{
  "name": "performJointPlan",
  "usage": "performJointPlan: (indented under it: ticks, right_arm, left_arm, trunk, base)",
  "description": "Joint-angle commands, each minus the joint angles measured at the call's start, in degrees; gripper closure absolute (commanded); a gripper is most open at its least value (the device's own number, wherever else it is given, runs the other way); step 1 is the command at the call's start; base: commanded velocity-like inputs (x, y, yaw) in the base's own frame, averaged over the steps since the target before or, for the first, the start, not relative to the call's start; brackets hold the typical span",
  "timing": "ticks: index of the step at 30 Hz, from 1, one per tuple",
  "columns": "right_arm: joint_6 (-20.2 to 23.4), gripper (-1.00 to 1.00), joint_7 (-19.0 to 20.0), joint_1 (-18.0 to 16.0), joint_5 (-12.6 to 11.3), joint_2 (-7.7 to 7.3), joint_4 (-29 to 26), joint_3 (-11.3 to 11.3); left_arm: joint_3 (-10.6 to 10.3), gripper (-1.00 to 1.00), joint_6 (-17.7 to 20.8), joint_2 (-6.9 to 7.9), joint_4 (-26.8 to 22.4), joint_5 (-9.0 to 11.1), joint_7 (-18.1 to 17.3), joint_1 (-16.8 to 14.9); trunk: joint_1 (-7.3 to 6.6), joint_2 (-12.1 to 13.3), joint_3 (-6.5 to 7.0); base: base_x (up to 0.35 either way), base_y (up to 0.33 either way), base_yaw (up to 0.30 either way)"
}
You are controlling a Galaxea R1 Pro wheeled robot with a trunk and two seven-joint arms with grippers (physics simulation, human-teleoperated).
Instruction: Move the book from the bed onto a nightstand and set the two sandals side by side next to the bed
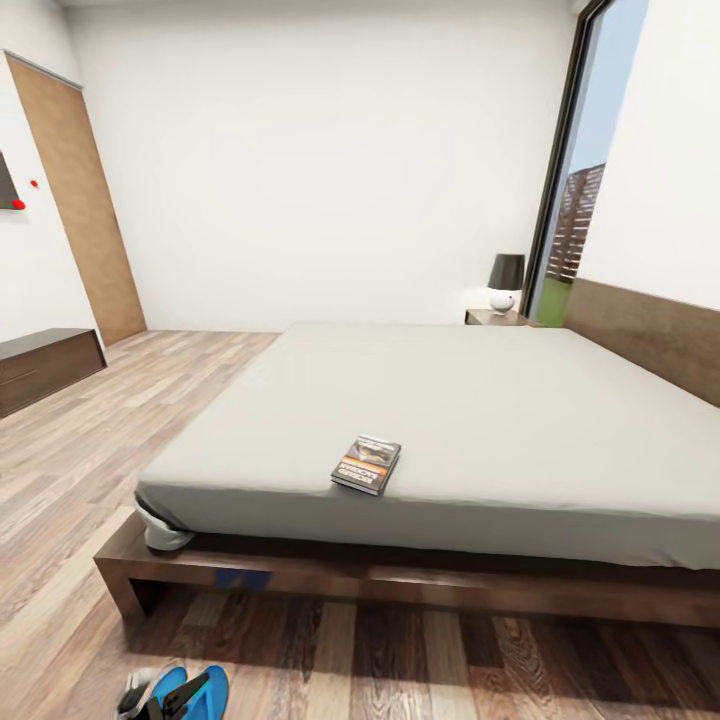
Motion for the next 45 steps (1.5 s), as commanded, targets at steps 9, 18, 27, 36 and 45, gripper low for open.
performJointPlan:
  ticks: [9, 18, 27, 36, 45]
  right_arm:
    - [-0.37, -1.0, -1.54, -0.07, -0.28, 0.03, 0.19, 0.5]
    - [-0.36, -1.0, -2.28, -0.07, -0.38, 0.03, 0.15, 0.5]
    - [-1.1, -1.0, -1.88, -0.44, -0.58, 1.49, -0.17, 0.44]
    - [-1.62, -1.0, -1.37, -0.33, -1.23, 2.15, -0.03, -0.09]
    - [-1.72, -1.0, -1.49, -0.34, -1.42, 2.46, 0.04, -0.24]
  left_arm:
    - [0.29, -1.0, 0.69, 0.02, 0.0, -0.1, -0.13, -0.02]
    - [0.23, -1.0, 0.7, 0.0, 0.04, -0.12, -0.11, -0.02]
    - [0.13, -1.0, 0.39, -1.14, 0.02, -0.48, -2.32, 2.93]
    - [0.13, -1.0, 0.28, -1.3, 0.01, -0.61, -2.84, 3.77]
    - [0.13, -1.0, 0.27, -1.25, 0.0, -0.58, -2.91, 4.03]
  trunk:
    - [-0.01, -0.02, -0.06]
    - [-0.01, -0.02, -0.06]
    - [-0.01, -0.02, -0.06]
    - [-0.01, -0.02, -0.06]
    - [-0.01, -0.02, -0.06]
  base:
    - [0.0, 0.161, 0.0]
    - [0.0, 0.05, 0.0]
    - [0.0, 0.0, 0.0]
    - [0.0, 0.0, 0.0]
    - [0.0, 0.0, 0.0]
